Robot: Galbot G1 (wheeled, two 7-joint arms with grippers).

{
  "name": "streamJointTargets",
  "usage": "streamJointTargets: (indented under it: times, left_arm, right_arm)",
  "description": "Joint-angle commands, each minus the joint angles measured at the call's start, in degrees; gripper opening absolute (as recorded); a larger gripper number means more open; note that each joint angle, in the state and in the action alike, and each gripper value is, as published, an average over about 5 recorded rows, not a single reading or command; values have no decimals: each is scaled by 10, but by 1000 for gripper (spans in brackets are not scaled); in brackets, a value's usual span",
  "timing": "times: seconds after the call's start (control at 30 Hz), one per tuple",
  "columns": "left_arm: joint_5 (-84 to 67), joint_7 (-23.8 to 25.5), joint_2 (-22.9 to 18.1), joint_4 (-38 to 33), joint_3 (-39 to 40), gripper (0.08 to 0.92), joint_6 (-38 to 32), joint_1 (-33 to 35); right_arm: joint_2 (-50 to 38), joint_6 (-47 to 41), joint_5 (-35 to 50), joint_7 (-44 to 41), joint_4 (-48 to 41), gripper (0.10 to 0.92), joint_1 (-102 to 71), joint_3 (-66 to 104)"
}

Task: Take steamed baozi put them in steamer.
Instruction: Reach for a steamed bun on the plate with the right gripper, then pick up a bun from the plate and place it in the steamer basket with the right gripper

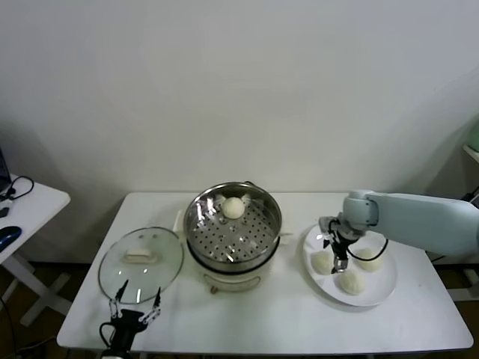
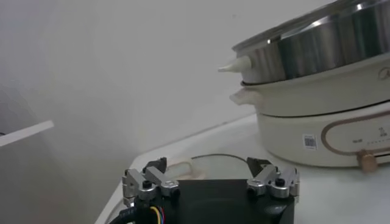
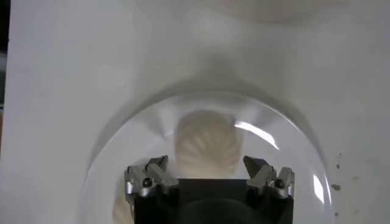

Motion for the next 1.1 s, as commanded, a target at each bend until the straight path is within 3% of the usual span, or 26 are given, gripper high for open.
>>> streamJointTargets:
  times: [0.03,1.1]
  left_arm:
    - [0,0,0,0,0,823,-1,0]
    - [6,-1,0,-2,6,823,-7,1]
  right_arm:
    - [2,-2,-14,4,-11,736,-20,20]
    - [-1,3,17,-21,3,580,32,0]
